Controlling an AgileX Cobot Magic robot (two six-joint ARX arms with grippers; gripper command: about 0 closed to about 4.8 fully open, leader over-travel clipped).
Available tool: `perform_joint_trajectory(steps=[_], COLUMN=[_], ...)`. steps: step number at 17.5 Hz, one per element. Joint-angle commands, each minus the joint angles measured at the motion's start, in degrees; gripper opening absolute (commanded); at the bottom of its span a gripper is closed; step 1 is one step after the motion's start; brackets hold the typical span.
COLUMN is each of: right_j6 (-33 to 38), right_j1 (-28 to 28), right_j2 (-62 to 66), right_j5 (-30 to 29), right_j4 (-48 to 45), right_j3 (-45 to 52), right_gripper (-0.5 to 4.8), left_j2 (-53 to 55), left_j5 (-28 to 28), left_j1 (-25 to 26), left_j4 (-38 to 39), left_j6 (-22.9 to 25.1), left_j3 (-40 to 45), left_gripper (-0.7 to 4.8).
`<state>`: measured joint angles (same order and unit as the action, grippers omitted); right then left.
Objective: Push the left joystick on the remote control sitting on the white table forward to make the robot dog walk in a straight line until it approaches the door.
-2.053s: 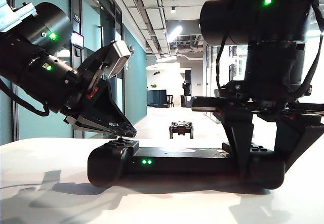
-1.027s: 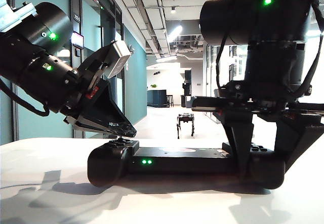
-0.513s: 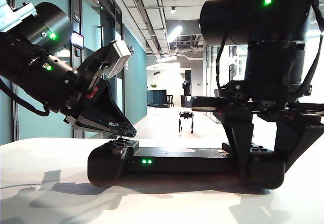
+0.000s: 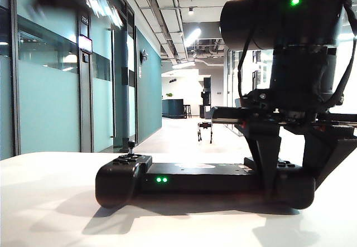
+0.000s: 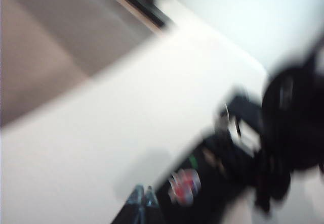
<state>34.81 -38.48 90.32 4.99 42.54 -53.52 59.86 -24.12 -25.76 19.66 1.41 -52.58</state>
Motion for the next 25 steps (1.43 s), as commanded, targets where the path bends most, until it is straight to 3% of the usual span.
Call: perform_joint_trajectory(steps=[1,4,5,7,8,17,18,20,21,22,25], right_j6=[-1.5,-4.9,-4.9,-4.9,-4.9,-8.3,-8.3,-8.3,-8.2,-8.6,-16.1], right_j1=[-0.1,-0.1,-0.1,-0.1,0.0,-0.1,-0.1,-0.1,-0.2,-0.4,-1.0], right_j2=[-0.3,-0.3,-0.3,-0.3,-0.4,-5.3,-7.6,-13.2,-15.1,-18.0,-26.7], right_j5=[-0.7,-0.7,-0.8,-1.1,-1.8,1.6,1.7,3.1,4.7,8.3,13.5], right_j4=[-0.9,-0.9,-1.0,-1.0,-0.9,12.2,12.9,13.8,13.9,13.8,7.9], right_j3=[-0.2,-0.2,-0.2,-0.2,-0.3,-12.5,-12.5,-12.5,-12.4,-12.3,-9.1], right_gripper=[1.45,1.49,1.83,3.70,3.91,3.86,3.40,1.07,0.30,-0.01,-0.01], left_j2=[-5.8,-13.2,-14.9,-17.8,-19.1,-26.7,-27.6,-28.9,-29.5,-30.4,-36.1], left_j5=[5.8,13.7,14.5,15.5,15.5,18.0,19.3,21.9,21.7,21.7,20.0], left_j1=[0.0,0.0,0.0,-0.1,-0.1,-0.2,-0.2,-0.2,-0.2,-0.2,-0.2], left_j4=[1.7,5.2,6.9,10.5,12.1,15.1,16.5,19.9,20.6,20.5,15.6], left_j6=[-5.0,-5.0,-4.9,-4.9,-4.9,-4.9,-4.9,-4.9,-4.9,-5.5,-6.6], left_j3=[-2.3,-3.0,-3.0,-3.0,-3.0,-3.0,-3.0,-2.8,-2.1,-0.7,7.0], left_gripper=[-0.06,-0.06,-0.06,-0.05,-0.05,-0.05,-0.06,-0.05,-0.06,-0.05,-0.06])
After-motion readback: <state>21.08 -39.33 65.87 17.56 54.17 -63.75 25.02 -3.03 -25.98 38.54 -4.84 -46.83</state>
